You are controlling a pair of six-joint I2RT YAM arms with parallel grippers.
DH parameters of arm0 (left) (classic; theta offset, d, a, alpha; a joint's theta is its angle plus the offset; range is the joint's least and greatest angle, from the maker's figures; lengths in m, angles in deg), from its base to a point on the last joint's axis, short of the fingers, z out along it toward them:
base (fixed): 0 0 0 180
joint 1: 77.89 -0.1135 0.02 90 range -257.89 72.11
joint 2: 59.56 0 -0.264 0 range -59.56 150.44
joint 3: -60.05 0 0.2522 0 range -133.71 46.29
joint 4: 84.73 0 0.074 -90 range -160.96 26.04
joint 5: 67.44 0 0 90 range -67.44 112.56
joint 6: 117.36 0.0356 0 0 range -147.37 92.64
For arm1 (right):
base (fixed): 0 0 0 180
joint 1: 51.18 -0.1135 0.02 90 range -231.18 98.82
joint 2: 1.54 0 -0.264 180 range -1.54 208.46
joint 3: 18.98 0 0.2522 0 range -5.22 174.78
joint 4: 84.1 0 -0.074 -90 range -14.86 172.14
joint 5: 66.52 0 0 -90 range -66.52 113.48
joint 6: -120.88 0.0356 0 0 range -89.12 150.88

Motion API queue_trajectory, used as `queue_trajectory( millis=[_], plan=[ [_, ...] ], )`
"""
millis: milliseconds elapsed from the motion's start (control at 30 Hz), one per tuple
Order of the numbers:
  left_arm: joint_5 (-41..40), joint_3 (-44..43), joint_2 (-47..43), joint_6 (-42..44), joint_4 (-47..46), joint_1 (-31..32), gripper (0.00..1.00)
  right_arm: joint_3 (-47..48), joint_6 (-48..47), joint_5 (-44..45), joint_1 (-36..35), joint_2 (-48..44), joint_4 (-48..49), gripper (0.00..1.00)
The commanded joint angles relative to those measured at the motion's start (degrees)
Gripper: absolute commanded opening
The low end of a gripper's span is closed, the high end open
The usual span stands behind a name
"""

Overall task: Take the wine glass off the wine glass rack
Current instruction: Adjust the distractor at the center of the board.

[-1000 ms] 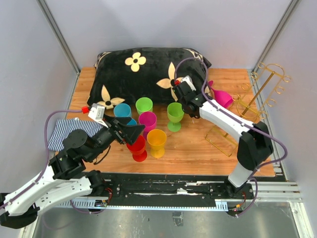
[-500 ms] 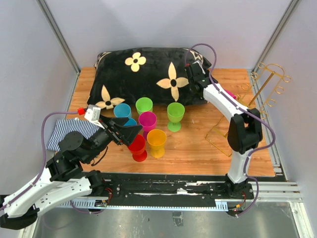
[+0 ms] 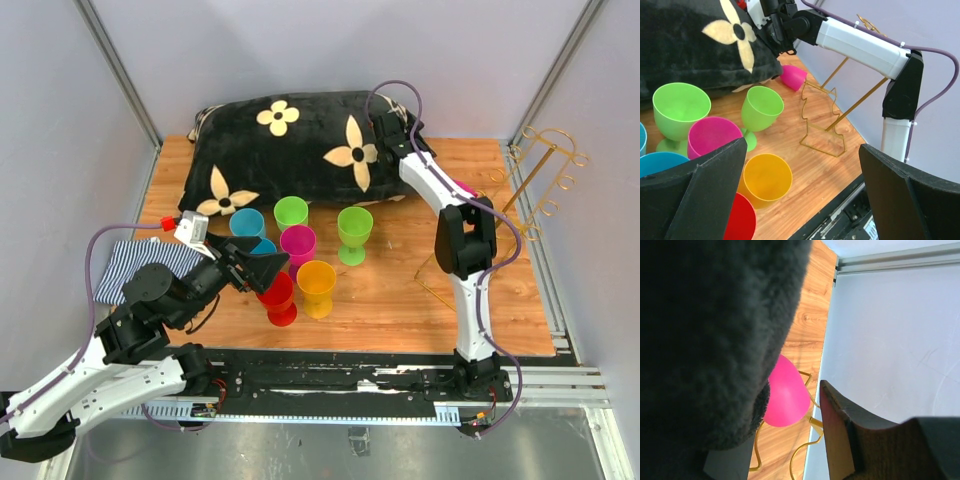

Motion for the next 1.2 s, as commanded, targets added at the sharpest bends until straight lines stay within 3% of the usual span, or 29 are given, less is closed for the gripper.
queue_trajectory(
  millis=[0,133,433,567,800,967,1167],
  plan=[
    [-1.86,-0.88,0.12,2.02,0.5,-0.14,1.0,-0.29,-1.37,1.4,2.18,3.73,0.37,0.51],
    [-2.23,-1.18,0.57,2.55,0.9,-0.14,1.0,-6.27,-0.44,0.75,2.2,-1.06,2.93,0.51],
    [-0.88,-1.0,2.15,2.22,-0.75,-0.13,1.0,-7.25,-5.35,4.0,0.58,-10.24,6.55,0.52],
    [0.03,-0.9,2.38,1.94,-1.12,-0.13,1.0,-9.32,-8.74,6.43,1.41,-7.5,9.43,0.52],
    [-0.49,-1.14,0.36,1.88,1.29,-0.15,1.0,-10.89,-6.68,5.41,4.14,-1.84,6.6,0.55],
    [-2.45,-0.29,-1.3,2.03,0.57,-0.13,1.0,-10.33,-3.57,-2.81,5.23,-1.52,2.71,0.55],
    [-2.1,-0.37,-0.62,2.08,0.84,-0.13,1.0,-3.82,2.77,-11.5,7.36,2.77,-8.56,0.57]
  ],
)
